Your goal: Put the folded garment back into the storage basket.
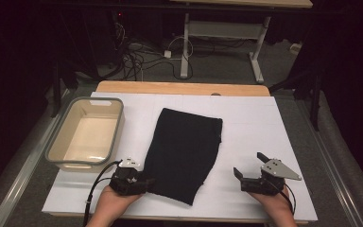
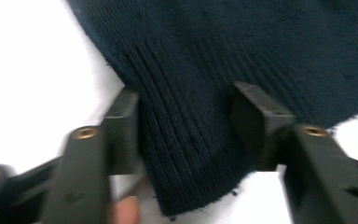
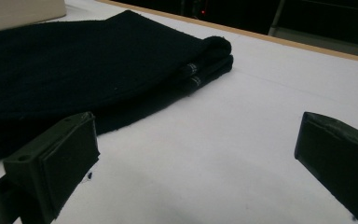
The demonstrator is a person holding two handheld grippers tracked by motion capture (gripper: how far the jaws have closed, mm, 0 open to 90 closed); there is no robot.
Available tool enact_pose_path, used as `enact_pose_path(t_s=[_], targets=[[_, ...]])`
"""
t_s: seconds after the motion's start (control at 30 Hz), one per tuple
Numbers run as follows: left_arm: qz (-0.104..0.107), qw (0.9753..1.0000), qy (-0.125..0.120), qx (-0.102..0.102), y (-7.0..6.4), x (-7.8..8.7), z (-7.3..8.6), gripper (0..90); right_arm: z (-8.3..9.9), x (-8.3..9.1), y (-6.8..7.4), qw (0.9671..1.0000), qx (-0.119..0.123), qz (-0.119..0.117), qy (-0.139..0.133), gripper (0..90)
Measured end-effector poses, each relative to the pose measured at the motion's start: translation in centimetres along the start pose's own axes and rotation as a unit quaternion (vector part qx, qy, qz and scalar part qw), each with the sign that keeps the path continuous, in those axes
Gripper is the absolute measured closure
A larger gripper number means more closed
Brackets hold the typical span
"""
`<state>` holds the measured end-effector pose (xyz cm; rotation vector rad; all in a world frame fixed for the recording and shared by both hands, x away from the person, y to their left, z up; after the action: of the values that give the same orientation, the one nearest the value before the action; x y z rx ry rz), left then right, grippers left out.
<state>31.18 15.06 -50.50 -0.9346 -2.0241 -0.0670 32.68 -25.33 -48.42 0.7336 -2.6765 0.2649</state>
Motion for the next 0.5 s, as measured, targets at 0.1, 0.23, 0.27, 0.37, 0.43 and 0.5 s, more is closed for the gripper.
enact_pose_path(t_s=[0.1,0.23,0.27,0.37,0.43,0.5], targets=[[0.010,0.9999,-0.009,-0.009,-0.21,-0.04,0.10,58.8,-0.02,-0.14,0.20,1.0000,0.002,-0.001,0.001,0.0],[0.004,0.9994,-0.016,-0.030,-0.39,0.02,0.13,66.4,0.03,-0.28,0.25,1.0000,0.001,0.000,0.005,0.0],[0.003,0.9993,-0.018,-0.033,-0.39,0.05,0.15,67.5,0.05,-0.33,0.24,1.0000,0.000,0.001,0.006,0.0],[0.000,0.9990,-0.023,-0.039,-0.41,0.18,0.22,69.2,0.11,-0.38,0.23,1.0000,-0.003,0.000,0.006,0.0],[-0.005,0.9988,-0.023,-0.043,-0.41,0.27,0.21,69.7,0.12,-0.34,0.21,1.0000,-0.002,0.001,0.005,0.0],[-0.010,0.9985,-0.026,-0.048,-0.42,0.36,0.22,70.0,0.14,-0.28,0.20,1.0000,-0.003,0.001,0.004,0.0]])
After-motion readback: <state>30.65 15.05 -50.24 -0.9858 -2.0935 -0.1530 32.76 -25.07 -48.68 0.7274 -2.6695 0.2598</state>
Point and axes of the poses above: each handheld gripper's, and its own axes: x roughly backward along the jaws, z roughly out of its underside, y roughly to its left, the point moved 3 cm from there along -x, roughly forward along the jaws, and after that the axes turned 1 degree about y, right-handed, at the moved point
